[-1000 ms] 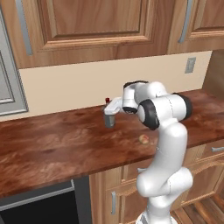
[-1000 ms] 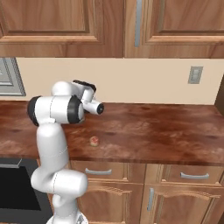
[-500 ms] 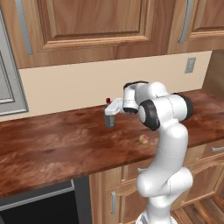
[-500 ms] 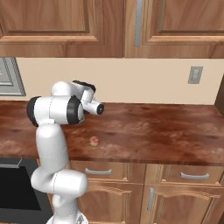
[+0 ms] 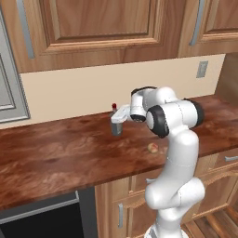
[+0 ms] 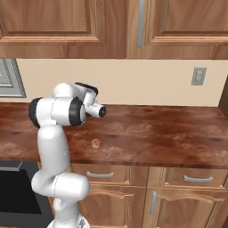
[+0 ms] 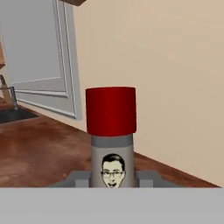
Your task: Place the liquors on the top shelf of the fridge to keep them out of children's reach, and place the peach on lower shelves for easy access.
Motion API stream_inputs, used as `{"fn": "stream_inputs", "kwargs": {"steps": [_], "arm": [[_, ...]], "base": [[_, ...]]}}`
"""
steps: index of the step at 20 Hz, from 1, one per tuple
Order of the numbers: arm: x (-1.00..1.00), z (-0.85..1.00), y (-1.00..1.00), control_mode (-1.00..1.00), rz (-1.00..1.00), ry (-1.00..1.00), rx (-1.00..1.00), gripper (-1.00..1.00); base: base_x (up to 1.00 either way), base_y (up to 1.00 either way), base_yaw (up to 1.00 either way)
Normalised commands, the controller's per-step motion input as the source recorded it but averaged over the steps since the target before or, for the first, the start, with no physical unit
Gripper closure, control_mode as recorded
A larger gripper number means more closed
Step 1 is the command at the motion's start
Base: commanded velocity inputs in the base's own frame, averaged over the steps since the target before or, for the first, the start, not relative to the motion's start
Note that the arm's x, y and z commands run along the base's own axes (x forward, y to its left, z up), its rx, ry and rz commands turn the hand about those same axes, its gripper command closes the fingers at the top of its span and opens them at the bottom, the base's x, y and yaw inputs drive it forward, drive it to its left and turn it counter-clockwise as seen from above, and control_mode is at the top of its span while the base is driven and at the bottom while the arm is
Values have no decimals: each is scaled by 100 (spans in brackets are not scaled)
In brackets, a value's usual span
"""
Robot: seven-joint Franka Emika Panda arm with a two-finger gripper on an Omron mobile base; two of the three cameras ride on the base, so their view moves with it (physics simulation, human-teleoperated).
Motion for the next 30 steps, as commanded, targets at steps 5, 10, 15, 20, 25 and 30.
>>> {"fn": "stream_inputs", "kwargs": {"steps": [5, 10, 15, 20, 25, 30], "arm": [[-73, 48, -33, -100, -17, 4, 0, 100], [-94, 89, -60, -100, -47, 4, 0, 100], [-69, 100, -45, -100, -48, 4, -8, 100], [-73, 95, -21, -100, -31, 8, -19, 100], [-68, 82, -12, -100, -21, 11, -19, 100], [-43, 100, -24, -100, -13, 13, -11, 100]], "base": [[0, 0, 0], [0, 0, 0], [0, 0, 0], [0, 0, 0], [0, 0, 0], [0, 0, 0]]}}
